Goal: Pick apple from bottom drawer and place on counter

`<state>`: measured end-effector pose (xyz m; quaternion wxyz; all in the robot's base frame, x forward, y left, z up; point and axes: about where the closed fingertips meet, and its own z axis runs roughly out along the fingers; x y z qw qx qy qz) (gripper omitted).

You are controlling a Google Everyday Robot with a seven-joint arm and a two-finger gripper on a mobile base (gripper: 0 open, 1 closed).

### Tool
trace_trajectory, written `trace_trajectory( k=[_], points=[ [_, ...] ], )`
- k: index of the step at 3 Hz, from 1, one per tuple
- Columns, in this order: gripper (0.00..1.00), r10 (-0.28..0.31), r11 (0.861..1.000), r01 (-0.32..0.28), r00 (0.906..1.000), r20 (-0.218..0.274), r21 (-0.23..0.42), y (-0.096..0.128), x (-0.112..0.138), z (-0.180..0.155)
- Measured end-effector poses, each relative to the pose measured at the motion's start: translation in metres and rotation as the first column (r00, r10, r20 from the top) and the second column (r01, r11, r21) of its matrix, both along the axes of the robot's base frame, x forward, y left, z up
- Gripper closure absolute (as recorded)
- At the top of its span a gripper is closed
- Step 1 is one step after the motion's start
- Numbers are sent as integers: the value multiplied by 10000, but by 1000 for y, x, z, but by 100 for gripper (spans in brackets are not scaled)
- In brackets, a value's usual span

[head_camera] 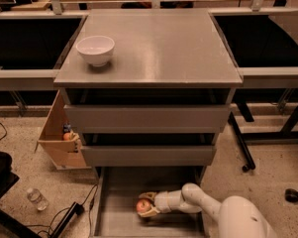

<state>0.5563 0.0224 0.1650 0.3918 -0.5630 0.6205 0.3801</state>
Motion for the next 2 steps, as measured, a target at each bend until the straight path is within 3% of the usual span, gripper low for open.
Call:
trace_trajectory(
  k=[1, 2],
  points=[
    [100, -1769, 9833, 1808, 9768, 1205, -224, -66, 37, 110],
    [100, -2607, 9645, 2639, 9552, 1401, -43, -116, 19, 197]
  ],
)
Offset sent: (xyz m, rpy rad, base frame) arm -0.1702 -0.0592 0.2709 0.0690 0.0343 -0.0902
